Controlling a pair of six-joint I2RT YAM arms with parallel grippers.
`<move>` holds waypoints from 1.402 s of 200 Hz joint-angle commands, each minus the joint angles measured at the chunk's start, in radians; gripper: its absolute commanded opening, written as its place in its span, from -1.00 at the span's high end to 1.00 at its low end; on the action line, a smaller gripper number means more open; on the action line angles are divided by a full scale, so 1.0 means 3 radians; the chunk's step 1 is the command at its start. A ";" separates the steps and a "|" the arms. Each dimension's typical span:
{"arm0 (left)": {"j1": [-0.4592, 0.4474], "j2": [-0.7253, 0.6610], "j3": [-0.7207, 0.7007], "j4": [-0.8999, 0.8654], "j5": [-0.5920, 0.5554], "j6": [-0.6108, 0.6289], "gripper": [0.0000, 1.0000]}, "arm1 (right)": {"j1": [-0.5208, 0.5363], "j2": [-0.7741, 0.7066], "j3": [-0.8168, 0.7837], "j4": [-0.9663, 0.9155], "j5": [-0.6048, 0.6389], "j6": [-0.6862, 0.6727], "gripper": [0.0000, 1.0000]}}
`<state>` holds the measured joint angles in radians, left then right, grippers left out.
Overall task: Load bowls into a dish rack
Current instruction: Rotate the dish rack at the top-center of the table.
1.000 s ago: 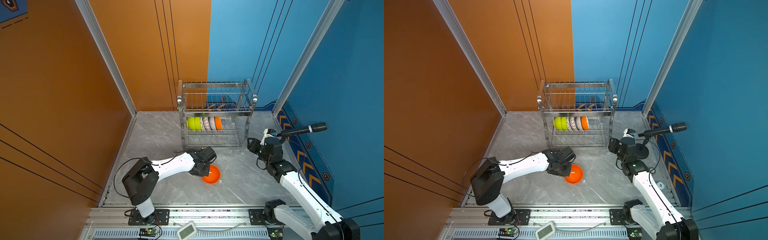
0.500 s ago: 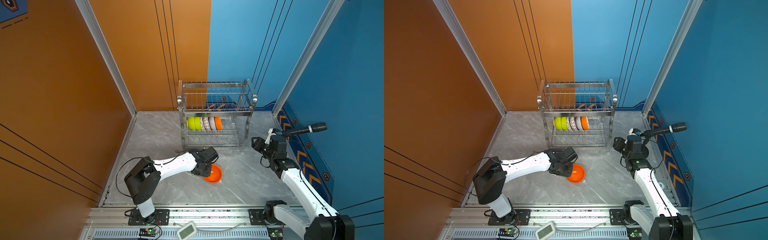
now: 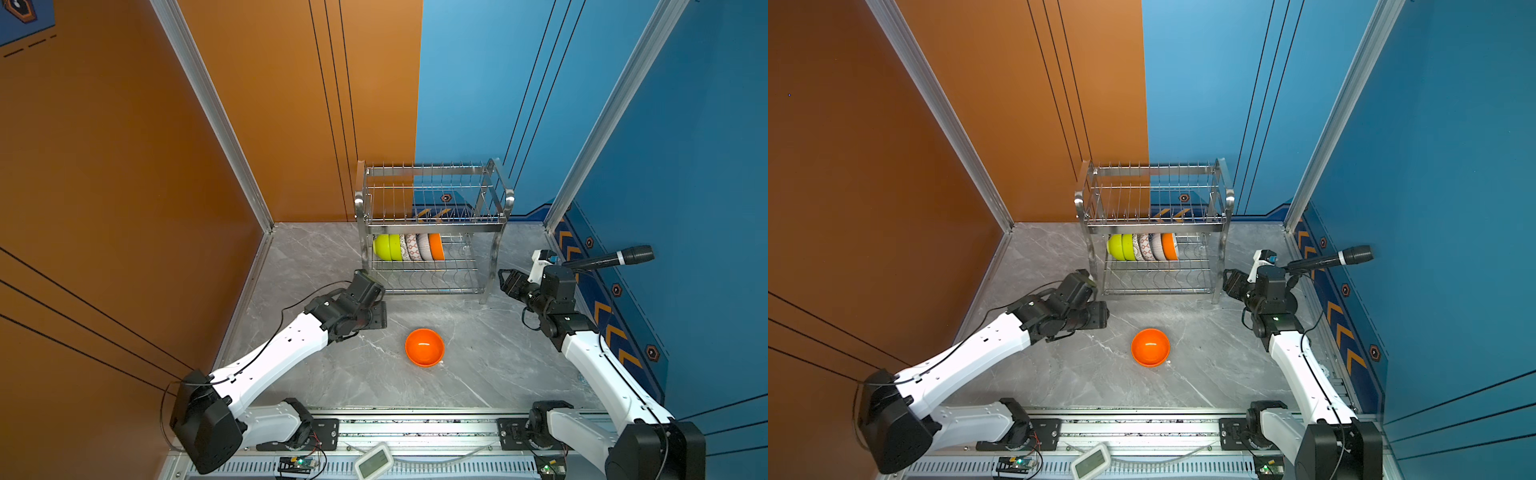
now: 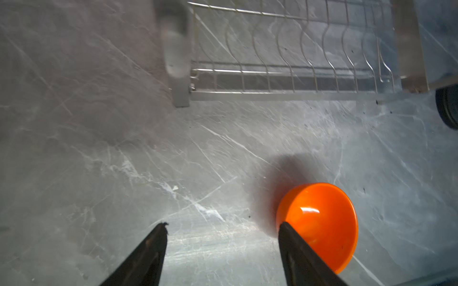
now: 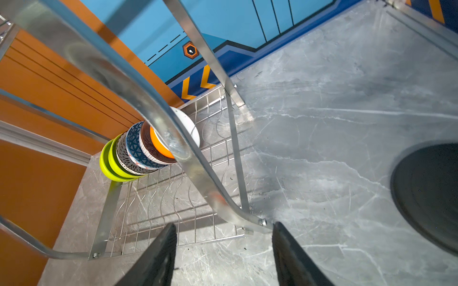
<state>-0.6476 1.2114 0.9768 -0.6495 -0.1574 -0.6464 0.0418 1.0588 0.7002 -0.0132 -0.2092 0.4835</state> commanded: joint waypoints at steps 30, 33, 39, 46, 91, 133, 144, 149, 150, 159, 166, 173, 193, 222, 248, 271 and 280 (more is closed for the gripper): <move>0.0409 -0.0447 -0.0589 0.1301 0.0223 0.0710 -0.89 | 0.0233 0.0067 -0.0103 0.0467 0.0079 -0.0638 -0.47; 0.0414 -0.0460 -0.0618 0.1374 0.0215 0.0738 -0.89 | 0.0246 0.0077 -0.0120 0.0507 0.0090 -0.0662 -0.47; 0.0413 -0.0475 -0.0675 0.1493 0.0160 0.0797 -0.89 | 0.0268 0.0086 -0.0145 0.0579 0.0101 -0.0710 -0.48; 0.0414 -0.0482 -0.0763 0.1738 0.0106 0.0852 -0.88 | 0.0284 0.0100 -0.0183 0.0672 0.0101 -0.0765 -0.48; 0.0385 -0.0288 -0.1097 0.2671 -0.0409 0.1124 -0.75 | 0.0281 0.0275 -0.0218 0.0995 0.0011 -0.1029 -0.41; 0.0443 0.0113 -0.1074 0.3235 -0.0541 0.1262 -0.52 | 0.0275 0.0419 -0.0200 0.1218 -0.0061 -0.1058 -0.40; 0.0478 0.0207 -0.1067 0.3357 -0.0516 0.1254 -0.43 | 0.0267 0.0455 -0.0200 0.1237 -0.0029 -0.1068 -0.39; 0.0485 0.0241 -0.1071 0.3422 -0.0503 0.1250 -0.38 | 0.0265 0.0473 -0.0201 0.1257 -0.0038 -0.1070 -0.39; 0.0488 0.0249 -0.1072 0.3438 -0.0498 0.1250 -0.37 | 0.0262 0.0476 -0.0202 0.1264 -0.0043 -0.1067 -0.39; 0.0506 0.0318 -0.1089 0.3566 -0.0487 0.1250 -0.30 | 0.0255 0.0508 -0.0211 0.1319 -0.0083 -0.1068 -0.38; 0.0519 0.0368 -0.1115 0.3689 -0.0481 0.1245 -0.27 | 0.0254 0.0538 -0.0230 0.1393 -0.0103 -0.1064 -0.38; 0.0538 0.0410 -0.1146 0.3833 -0.0455 0.1239 -0.22 | 0.0251 0.0571 -0.0247 0.1464 -0.0095 -0.1060 -0.38; 0.0562 0.0501 -0.1243 0.4186 -0.0423 0.1238 -0.03 | 0.0249 0.0673 -0.0232 0.1550 -0.0079 -0.1062 -0.36; 0.0568 0.0573 -0.1290 0.4431 -0.0307 0.1275 0.18 | 0.0247 0.0827 -0.0236 0.1727 -0.0093 -0.1059 -0.31; 0.0597 0.0605 -0.1352 0.4577 -0.0254 0.1266 0.33 | 0.0247 0.0921 -0.0262 0.1867 0.0026 -0.1037 -0.24; 0.0643 0.0645 -0.1355 0.4635 -0.0129 0.1262 0.38 | 0.0239 0.1007 -0.0266 0.1981 0.0109 -0.1035 -0.15; 0.0665 0.0673 -0.1341 0.4653 -0.0071 0.1260 0.38 | 0.0234 0.1043 -0.0268 0.2033 0.0115 -0.1038 -0.14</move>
<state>-0.4667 1.3888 0.5823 0.6876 -0.2382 -0.2764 0.1219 1.3479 0.6338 0.5156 -0.2043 0.1795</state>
